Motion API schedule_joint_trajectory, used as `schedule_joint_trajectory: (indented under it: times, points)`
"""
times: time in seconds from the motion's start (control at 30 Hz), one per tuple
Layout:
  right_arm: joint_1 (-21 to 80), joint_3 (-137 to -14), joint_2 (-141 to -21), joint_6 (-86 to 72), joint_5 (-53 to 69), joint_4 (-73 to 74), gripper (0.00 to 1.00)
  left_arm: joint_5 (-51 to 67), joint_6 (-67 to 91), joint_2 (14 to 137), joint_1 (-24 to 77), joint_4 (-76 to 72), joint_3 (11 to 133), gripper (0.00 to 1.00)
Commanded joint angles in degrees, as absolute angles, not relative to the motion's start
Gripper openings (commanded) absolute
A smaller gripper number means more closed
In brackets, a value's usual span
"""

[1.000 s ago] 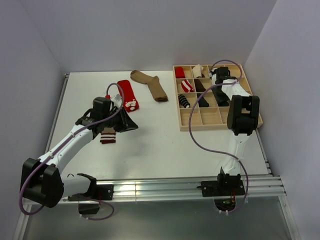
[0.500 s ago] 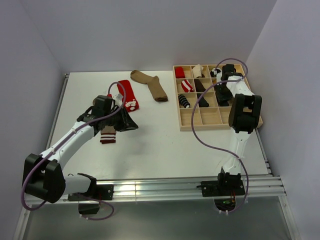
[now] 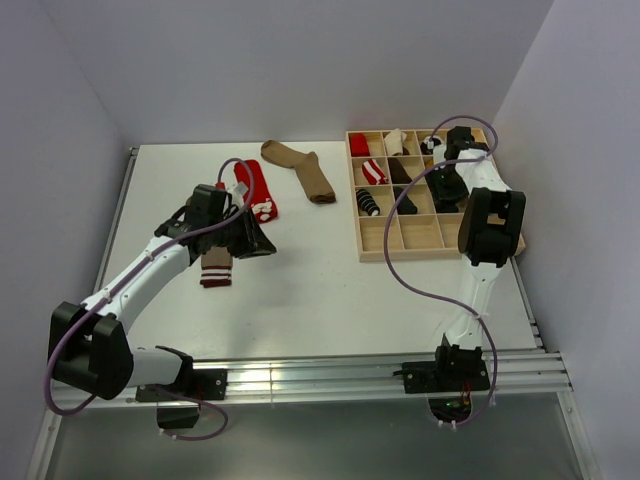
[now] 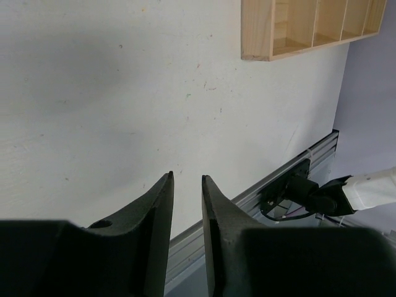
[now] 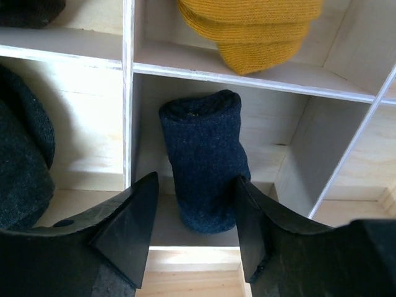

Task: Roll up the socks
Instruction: Place the sock in the storage box.

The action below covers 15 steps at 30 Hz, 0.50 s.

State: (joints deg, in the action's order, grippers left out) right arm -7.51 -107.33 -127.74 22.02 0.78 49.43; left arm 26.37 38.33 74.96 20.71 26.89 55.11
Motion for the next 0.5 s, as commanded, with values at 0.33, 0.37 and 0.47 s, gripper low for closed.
schedule_joint_trajectory:
  times: [0.33,0.37,0.47]
  points:
    - [-6.8,-111.6,-121.4,21.4,4.6,55.5,0.65,19.6,38.8,76.1,20.6,24.3,57.7,0.37]
    - [-6.9,-111.4,-120.9,21.4,4.5,55.5,0.65,19.3,39.2,76.2,20.6,23.8,57.8,0.37]
    - [-6.8,-111.4,-119.5,21.4,4.4,55.9,0.65,16.8,40.2,76.4,20.6,23.3,57.7,0.37]
